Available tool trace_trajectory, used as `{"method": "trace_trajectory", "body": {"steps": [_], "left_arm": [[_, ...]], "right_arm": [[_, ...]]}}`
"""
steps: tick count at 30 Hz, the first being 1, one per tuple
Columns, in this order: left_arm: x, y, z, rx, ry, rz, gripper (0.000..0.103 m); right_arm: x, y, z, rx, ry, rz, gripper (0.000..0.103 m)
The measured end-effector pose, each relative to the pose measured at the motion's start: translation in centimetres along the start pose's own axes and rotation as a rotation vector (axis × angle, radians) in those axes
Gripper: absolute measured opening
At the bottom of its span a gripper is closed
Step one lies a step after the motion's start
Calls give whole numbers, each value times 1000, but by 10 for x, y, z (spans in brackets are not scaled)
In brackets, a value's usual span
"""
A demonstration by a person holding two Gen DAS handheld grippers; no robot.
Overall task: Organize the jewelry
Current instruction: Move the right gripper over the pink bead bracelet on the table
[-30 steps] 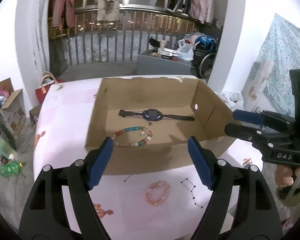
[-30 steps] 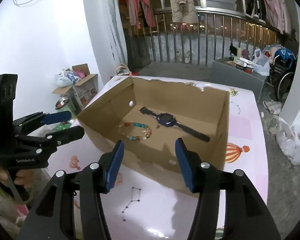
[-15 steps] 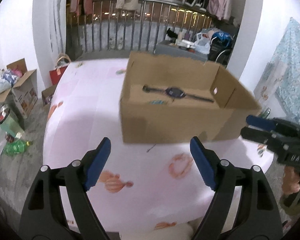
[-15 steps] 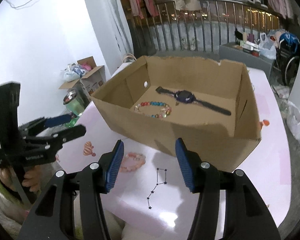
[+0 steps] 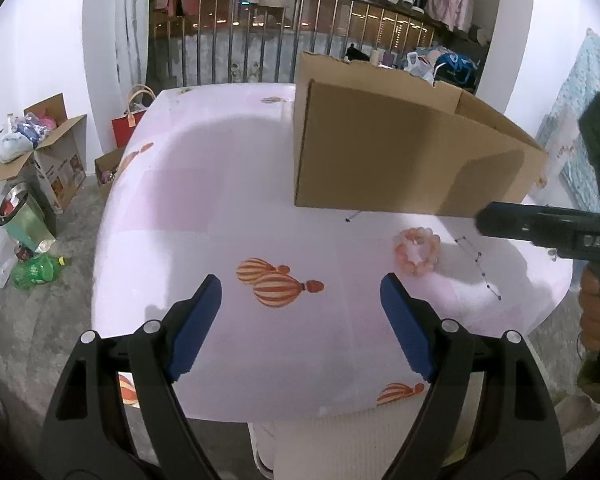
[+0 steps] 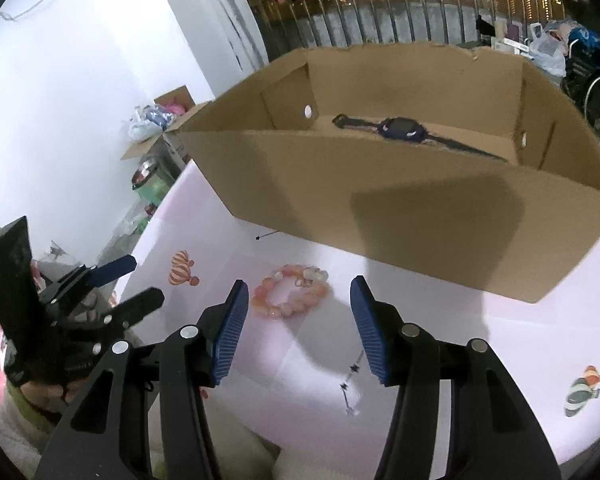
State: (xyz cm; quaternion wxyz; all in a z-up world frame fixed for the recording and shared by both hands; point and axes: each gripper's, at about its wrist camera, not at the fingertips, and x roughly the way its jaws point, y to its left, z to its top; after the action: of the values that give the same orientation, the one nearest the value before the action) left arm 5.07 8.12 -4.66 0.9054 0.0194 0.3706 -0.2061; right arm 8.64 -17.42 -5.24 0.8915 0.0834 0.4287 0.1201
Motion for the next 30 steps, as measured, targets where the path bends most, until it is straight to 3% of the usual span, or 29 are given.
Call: {"method": "trace_trajectory", "body": {"steps": [7, 15, 25, 30], "left_arm": [[13, -13, 1, 25, 12, -10, 78], [22, -17, 5, 22, 28, -16, 78], [40, -28, 11, 44, 55, -17, 78], [46, -34, 15, 53, 57, -27, 78]], "right_arm": [[35, 7, 0, -49, 47, -90, 28], [52, 10, -2, -95, 69, -135, 13], [28, -18, -17, -48, 56, -143, 10], [11, -30, -21, -2, 11, -79, 10]]}}
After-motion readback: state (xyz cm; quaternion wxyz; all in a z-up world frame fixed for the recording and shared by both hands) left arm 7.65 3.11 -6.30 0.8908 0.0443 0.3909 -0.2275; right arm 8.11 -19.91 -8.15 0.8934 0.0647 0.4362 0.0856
